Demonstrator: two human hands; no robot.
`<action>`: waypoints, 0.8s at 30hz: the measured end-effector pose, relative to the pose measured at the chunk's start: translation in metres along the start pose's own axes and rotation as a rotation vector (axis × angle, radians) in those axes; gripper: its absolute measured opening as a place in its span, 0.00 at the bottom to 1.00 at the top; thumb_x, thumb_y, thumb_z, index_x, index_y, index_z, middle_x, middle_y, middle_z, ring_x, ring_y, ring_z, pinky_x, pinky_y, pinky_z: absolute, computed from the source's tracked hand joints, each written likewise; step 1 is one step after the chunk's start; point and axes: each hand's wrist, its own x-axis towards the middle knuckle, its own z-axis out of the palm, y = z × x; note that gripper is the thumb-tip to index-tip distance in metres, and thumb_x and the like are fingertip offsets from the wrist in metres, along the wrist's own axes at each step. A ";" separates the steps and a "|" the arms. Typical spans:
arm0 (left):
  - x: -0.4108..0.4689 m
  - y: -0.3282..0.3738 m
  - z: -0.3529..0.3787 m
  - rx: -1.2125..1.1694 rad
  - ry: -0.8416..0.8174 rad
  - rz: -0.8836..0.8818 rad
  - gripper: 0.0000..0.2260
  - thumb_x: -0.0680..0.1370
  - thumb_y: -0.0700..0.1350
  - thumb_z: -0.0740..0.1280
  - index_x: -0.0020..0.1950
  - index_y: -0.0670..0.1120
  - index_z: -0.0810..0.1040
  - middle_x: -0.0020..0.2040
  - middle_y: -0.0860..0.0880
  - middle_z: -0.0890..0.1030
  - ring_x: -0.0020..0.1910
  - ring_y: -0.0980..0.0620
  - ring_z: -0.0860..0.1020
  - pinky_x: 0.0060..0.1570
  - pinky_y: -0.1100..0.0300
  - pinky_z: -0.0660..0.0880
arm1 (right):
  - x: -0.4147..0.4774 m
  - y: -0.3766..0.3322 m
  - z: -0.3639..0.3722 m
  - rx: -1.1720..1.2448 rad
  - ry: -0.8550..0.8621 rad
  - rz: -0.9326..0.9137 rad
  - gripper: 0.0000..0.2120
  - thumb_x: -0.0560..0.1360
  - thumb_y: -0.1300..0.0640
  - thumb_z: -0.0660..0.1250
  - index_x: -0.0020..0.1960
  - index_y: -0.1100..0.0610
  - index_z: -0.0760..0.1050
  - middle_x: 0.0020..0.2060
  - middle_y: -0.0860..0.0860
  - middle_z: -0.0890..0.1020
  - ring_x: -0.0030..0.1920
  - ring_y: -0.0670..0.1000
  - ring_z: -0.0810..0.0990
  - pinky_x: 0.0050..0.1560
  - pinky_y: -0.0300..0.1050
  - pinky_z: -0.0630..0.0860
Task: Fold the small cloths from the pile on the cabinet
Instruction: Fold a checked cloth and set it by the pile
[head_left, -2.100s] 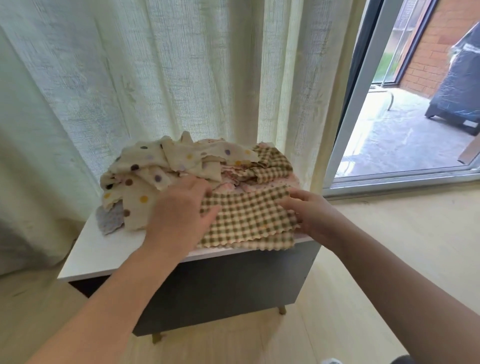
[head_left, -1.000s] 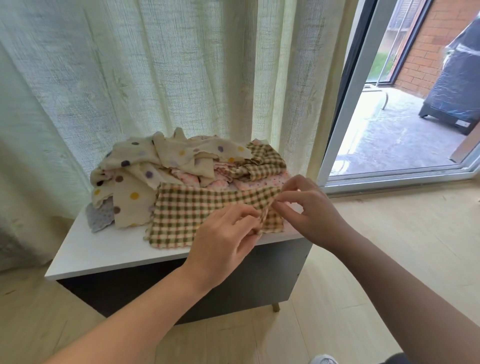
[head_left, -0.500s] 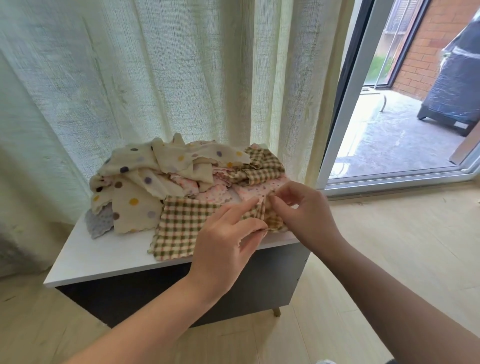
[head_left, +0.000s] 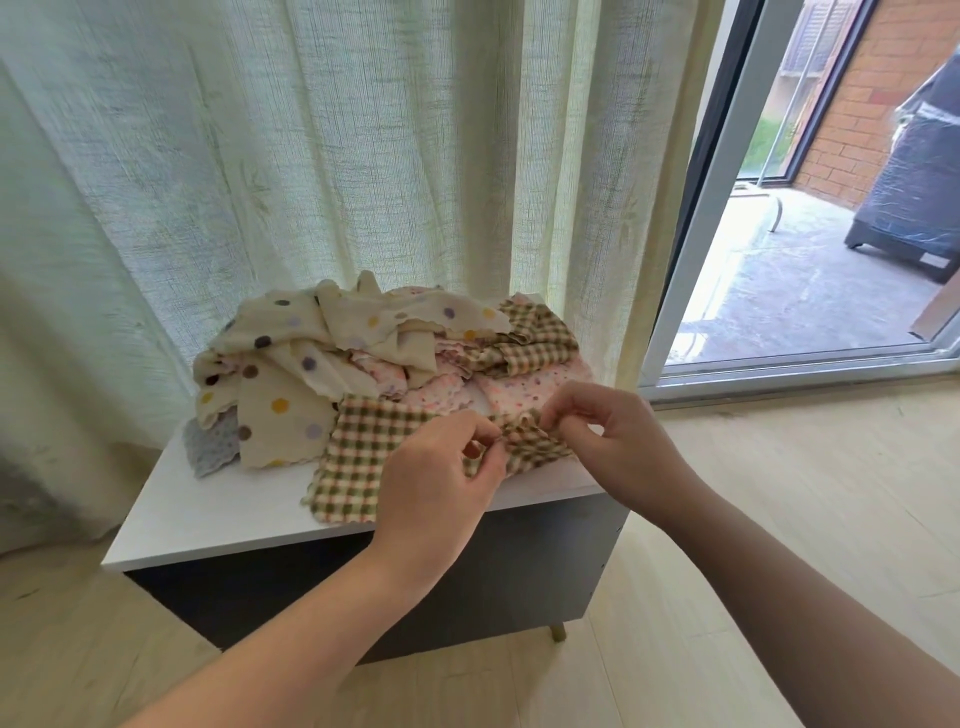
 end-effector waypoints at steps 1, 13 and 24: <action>0.000 0.000 0.000 0.003 -0.003 -0.004 0.02 0.74 0.43 0.72 0.43 0.49 0.80 0.37 0.55 0.79 0.37 0.57 0.77 0.37 0.55 0.77 | 0.000 0.000 0.000 -0.009 -0.006 0.002 0.14 0.74 0.65 0.63 0.38 0.49 0.80 0.37 0.46 0.83 0.43 0.46 0.80 0.49 0.40 0.75; 0.000 0.000 -0.001 0.002 -0.011 -0.022 0.03 0.75 0.44 0.71 0.45 0.51 0.78 0.37 0.57 0.79 0.36 0.58 0.77 0.34 0.56 0.76 | 0.000 0.002 -0.007 -0.033 -0.165 -0.111 0.09 0.67 0.51 0.78 0.46 0.46 0.80 0.41 0.39 0.83 0.46 0.41 0.81 0.48 0.29 0.73; 0.001 -0.001 0.000 0.030 -0.120 0.023 0.10 0.77 0.44 0.68 0.57 0.52 0.77 0.52 0.59 0.75 0.38 0.58 0.76 0.35 0.66 0.73 | 0.002 0.013 -0.003 -0.088 -0.031 -0.089 0.04 0.71 0.56 0.76 0.42 0.48 0.83 0.37 0.42 0.84 0.43 0.42 0.81 0.49 0.35 0.75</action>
